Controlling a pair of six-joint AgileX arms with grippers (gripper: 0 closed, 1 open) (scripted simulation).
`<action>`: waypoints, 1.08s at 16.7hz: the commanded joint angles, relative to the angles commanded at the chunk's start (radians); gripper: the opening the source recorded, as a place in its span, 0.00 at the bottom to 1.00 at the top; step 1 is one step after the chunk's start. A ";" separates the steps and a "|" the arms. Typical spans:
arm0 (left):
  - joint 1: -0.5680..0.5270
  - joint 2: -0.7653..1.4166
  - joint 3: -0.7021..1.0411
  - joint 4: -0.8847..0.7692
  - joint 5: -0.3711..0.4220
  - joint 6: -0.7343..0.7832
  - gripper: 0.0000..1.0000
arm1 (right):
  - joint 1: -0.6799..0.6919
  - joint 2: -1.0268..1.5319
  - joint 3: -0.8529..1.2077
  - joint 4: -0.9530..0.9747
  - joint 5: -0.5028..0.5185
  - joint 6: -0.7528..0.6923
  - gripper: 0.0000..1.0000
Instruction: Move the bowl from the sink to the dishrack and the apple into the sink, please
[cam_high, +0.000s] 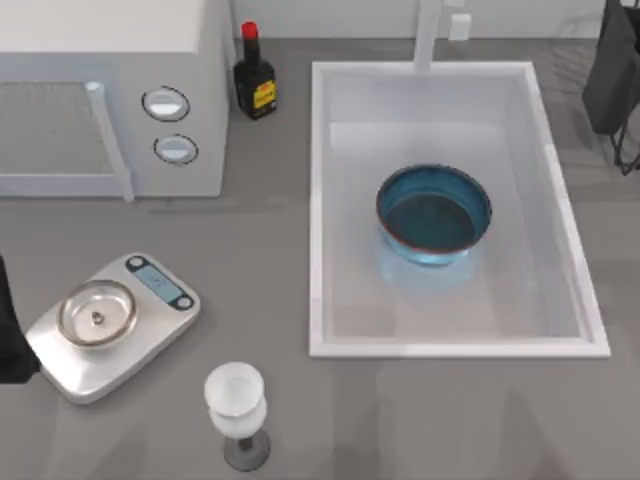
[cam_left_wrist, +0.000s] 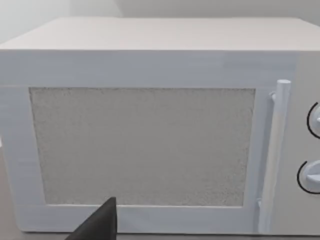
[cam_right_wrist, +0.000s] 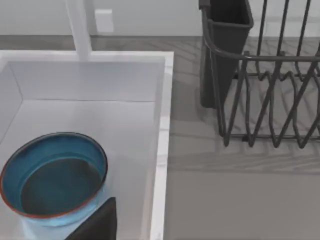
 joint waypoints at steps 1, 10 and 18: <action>0.000 0.000 0.000 0.000 0.000 0.000 1.00 | 0.021 0.110 0.088 -0.049 -0.001 0.007 1.00; 0.000 0.000 0.000 0.000 0.000 0.000 1.00 | 0.235 1.291 0.993 -0.507 0.054 0.119 1.00; 0.000 0.000 0.000 0.000 0.000 0.000 1.00 | 0.358 1.868 1.675 -0.809 0.116 0.338 1.00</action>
